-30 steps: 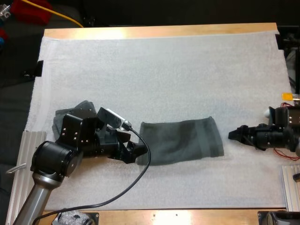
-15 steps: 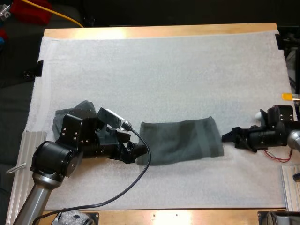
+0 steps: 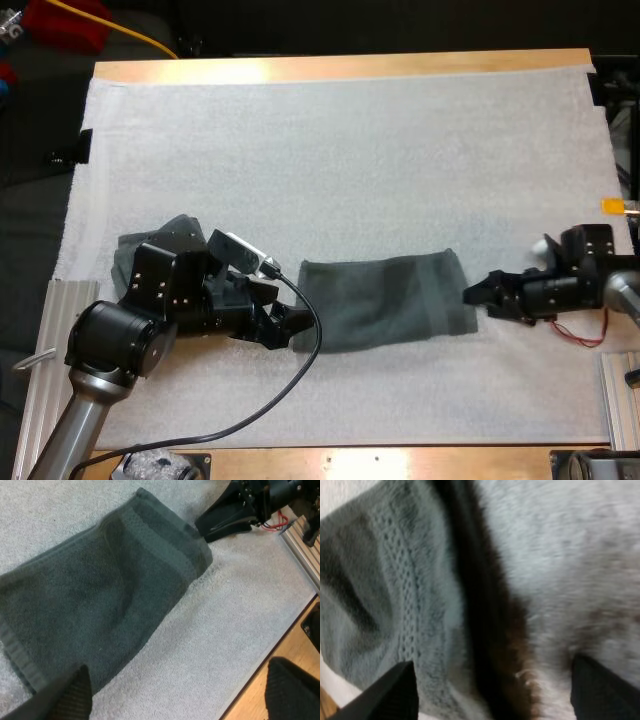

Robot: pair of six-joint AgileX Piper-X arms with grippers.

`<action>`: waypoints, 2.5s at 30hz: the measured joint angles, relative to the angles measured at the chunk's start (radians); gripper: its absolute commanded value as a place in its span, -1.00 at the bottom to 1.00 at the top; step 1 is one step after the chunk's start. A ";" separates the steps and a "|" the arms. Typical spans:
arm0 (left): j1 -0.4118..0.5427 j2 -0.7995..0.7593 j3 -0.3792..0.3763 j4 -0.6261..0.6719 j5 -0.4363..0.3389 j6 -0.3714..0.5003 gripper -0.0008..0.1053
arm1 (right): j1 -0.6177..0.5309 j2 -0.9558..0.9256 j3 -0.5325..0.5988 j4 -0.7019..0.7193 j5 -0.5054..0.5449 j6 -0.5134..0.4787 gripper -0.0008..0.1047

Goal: Pick towel from pile, fold and stack

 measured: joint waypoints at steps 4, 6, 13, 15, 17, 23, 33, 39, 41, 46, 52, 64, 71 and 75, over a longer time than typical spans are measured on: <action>0.000 0.000 0.000 0.000 0.000 0.000 0.33 | 0.044 0.013 -0.006 -0.035 -0.002 0.053 0.25; 0.000 0.000 0.000 0.000 0.000 0.000 0.33 | 0.055 0.020 -0.007 -0.053 -0.009 0.084 0.25; 0.000 0.000 0.000 0.000 0.000 0.000 0.33 | 0.081 0.029 -0.007 -0.070 -0.031 0.118 0.21; 0.000 0.000 0.000 0.000 0.000 0.000 0.33 | 0.089 0.030 -0.007 -0.071 -0.032 0.133 0.14; 0.000 0.000 0.000 0.000 0.000 0.000 0.33 | 0.098 0.034 -0.007 -0.073 -0.033 0.145 0.03; 0.000 0.000 0.000 0.000 0.001 0.000 0.33 | 0.103 0.044 0.000 -0.063 0.004 0.197 -0.54; 0.000 0.000 0.000 0.020 0.046 0.000 0.33 | 0.107 -0.039 0.001 0.009 0.195 0.164 -0.94; 0.000 0.000 0.000 0.020 0.053 0.000 0.33 | 0.107 -0.158 0.001 0.104 0.380 0.095 -0.94; 0.000 0.000 0.000 0.020 0.053 0.000 0.33 | 0.107 -0.190 0.001 0.133 0.446 0.087 -0.94; 0.000 0.000 0.000 0.020 0.054 0.000 0.33 | 0.107 -0.251 0.001 0.183 0.575 0.070 -0.94; 0.000 0.000 0.000 0.020 0.054 0.000 0.33 | 0.107 -0.296 -0.042 0.262 0.699 0.034 -0.94; 0.000 0.000 0.001 0.020 0.054 0.000 0.33 | 0.256 -0.301 -0.131 0.350 0.715 0.071 -0.94; 0.000 0.000 0.029 0.022 0.054 0.000 0.33 | 0.439 -0.301 -0.131 0.295 0.699 0.190 -0.94; 0.000 0.000 0.029 0.022 0.055 0.000 0.33 | 0.511 -0.298 -0.132 0.237 0.680 0.260 -0.94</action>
